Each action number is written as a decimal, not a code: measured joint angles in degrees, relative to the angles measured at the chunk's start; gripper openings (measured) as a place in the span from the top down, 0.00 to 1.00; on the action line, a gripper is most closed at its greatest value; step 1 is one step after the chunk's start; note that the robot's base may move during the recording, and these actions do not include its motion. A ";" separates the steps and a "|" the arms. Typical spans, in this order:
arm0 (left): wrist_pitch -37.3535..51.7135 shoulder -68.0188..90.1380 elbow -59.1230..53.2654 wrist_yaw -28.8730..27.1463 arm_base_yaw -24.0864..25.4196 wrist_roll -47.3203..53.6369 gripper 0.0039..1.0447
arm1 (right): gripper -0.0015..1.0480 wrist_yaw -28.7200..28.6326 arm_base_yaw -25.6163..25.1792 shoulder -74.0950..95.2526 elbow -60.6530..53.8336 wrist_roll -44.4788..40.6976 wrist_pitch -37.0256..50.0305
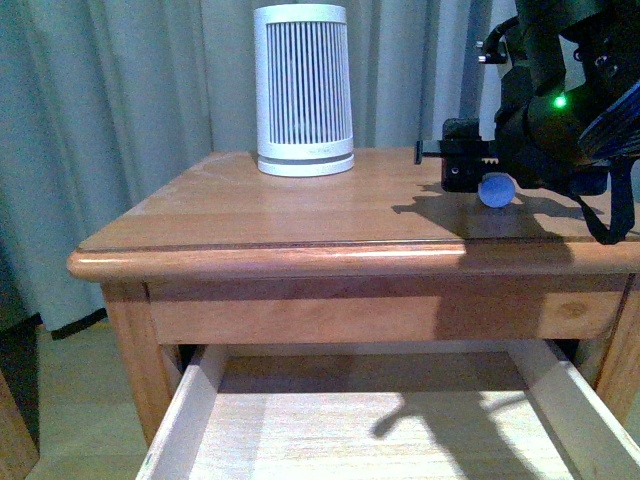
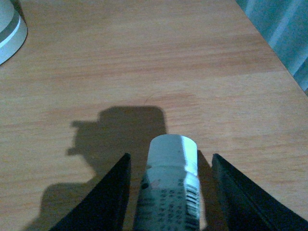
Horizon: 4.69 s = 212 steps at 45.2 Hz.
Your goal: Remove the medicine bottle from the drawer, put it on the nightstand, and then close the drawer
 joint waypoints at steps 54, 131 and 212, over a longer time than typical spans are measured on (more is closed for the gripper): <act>0.00 0.00 0.00 -0.02 0.00 0.00 0.06 | 0.07 23.43 27.15 -76.89 -50.93 18.64 -33.27; 0.00 0.00 0.00 0.00 0.00 0.00 0.06 | 0.07 -1.77 -0.61 1.75 -41.62 5.01 39.39; 0.00 0.00 0.00 0.00 0.00 0.00 0.06 | 0.89 -22.27 -14.58 -106.31 -74.90 -11.28 -7.10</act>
